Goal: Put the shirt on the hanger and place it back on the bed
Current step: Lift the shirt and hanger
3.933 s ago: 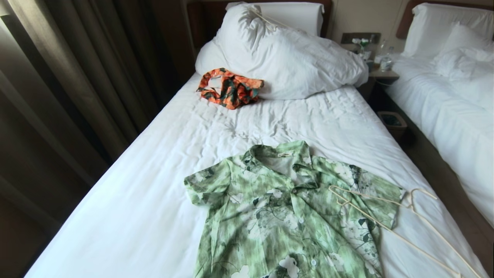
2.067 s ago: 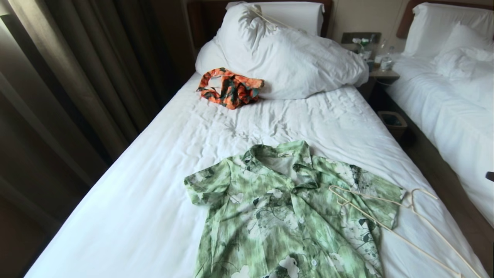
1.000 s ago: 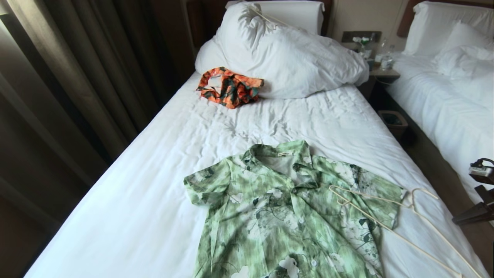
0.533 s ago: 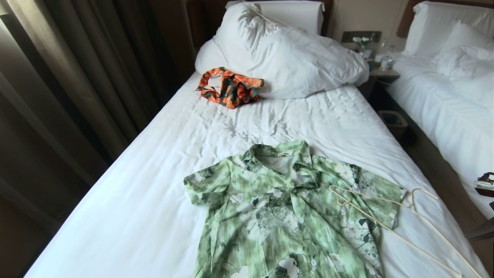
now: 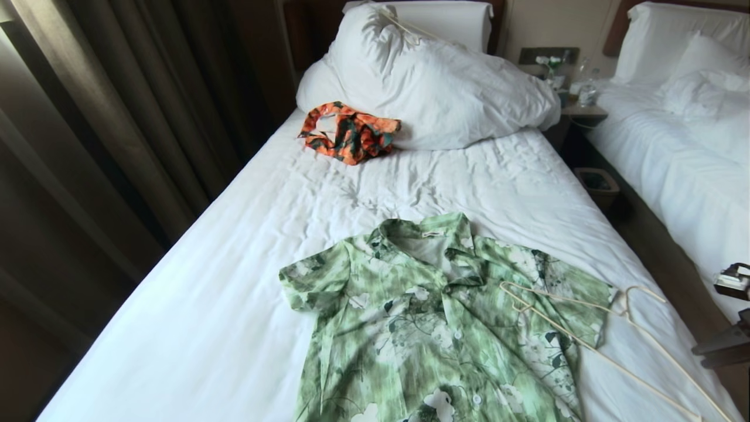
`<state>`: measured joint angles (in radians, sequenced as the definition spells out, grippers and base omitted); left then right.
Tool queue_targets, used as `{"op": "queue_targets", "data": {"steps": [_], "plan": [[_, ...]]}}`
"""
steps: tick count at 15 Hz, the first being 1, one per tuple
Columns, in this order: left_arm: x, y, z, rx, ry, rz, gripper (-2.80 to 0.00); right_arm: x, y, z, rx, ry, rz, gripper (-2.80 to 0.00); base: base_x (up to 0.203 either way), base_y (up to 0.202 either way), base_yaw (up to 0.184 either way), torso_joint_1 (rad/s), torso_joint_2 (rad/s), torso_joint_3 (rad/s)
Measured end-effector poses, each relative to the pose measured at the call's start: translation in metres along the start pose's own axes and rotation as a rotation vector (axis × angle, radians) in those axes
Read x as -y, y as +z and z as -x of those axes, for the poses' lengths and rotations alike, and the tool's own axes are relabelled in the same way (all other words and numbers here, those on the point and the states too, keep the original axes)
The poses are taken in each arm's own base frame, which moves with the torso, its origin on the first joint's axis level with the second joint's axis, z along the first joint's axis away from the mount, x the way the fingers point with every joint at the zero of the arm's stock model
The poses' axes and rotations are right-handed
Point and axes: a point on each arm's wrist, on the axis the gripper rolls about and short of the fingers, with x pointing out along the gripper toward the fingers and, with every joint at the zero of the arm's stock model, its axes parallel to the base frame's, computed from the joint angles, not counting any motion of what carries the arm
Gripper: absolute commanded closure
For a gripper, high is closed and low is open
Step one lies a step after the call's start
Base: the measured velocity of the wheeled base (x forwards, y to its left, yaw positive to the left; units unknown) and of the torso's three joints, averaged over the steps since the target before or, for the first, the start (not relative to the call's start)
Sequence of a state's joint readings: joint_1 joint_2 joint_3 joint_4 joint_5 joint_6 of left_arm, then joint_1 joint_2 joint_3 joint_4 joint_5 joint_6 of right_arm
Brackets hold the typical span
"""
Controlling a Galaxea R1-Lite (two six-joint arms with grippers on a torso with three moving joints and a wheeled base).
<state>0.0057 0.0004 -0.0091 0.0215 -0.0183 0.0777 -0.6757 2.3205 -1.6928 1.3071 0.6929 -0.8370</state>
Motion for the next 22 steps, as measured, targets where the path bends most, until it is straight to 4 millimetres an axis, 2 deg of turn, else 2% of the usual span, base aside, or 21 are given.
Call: {"op": "queue_targets", "data": {"steps": [10,15,22], "plan": [[0.0,0.0,0.0,0.001,0.0,0.0,0.0,0.002,0.016,-0.022,0.047,0.107,0.033,-2.8,0.0,0.0,0.0,0.0,0.0,0.0],[0.0,0.0,0.0,0.001,0.0,0.0,0.0,0.002,0.024,-0.033,0.036,0.098,0.071,-2.8,0.0,0.0,0.0,0.0,0.0,0.0],[0.0,0.0,0.0,0.001,0.0,0.0,0.0,-0.001,0.024,-0.049,0.003,0.128,0.119,-2.8,0.0,0.0,0.0,0.0,0.0,0.0]]}}
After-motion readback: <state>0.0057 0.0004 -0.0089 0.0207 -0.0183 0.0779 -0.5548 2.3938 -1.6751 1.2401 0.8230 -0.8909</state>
